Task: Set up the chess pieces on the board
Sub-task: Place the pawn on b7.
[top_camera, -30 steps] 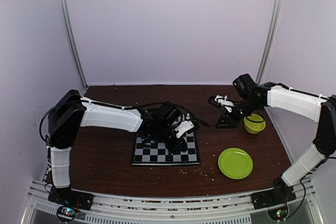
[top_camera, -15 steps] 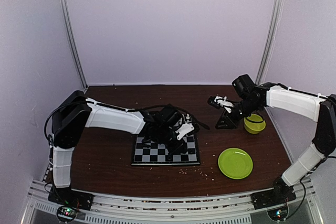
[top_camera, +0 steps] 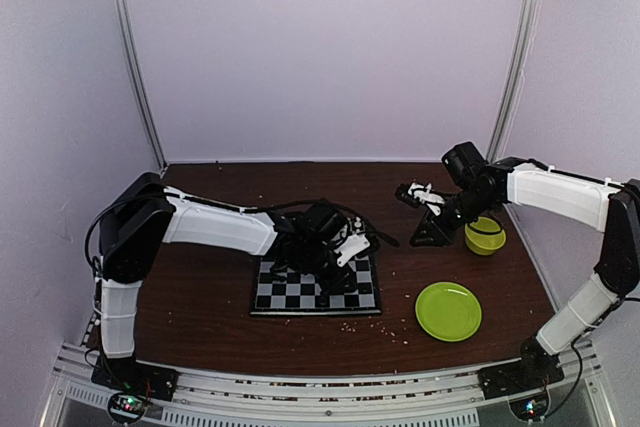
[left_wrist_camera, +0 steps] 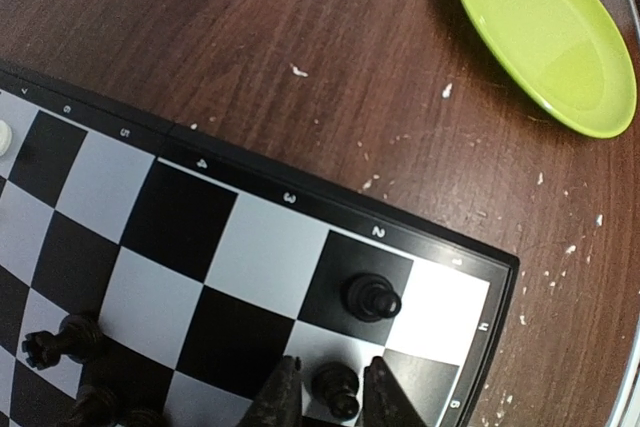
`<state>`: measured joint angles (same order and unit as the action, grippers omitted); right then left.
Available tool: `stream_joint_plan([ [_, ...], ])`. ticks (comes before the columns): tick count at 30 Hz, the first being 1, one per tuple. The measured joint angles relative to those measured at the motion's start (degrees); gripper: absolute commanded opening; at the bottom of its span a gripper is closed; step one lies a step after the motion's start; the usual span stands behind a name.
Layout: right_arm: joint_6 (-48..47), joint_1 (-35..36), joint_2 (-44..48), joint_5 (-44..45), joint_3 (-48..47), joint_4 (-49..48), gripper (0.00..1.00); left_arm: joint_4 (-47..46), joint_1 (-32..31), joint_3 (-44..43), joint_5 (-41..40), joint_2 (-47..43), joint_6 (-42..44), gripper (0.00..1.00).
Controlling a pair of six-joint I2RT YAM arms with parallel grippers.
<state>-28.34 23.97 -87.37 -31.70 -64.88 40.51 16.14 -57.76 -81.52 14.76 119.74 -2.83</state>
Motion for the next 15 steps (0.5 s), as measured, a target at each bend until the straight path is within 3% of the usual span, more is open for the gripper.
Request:
stream_joint_plan([
  [8,0.0,0.0,-0.02,0.0,0.0,0.02,0.24,0.15,0.0,-0.02,-0.02,-0.9,-0.09,0.34],
  [15,0.0,0.0,-0.04,-0.02,0.0,0.07,0.24,0.33,1.29,-0.26,-0.39,-8.48,-0.31,0.37],
])
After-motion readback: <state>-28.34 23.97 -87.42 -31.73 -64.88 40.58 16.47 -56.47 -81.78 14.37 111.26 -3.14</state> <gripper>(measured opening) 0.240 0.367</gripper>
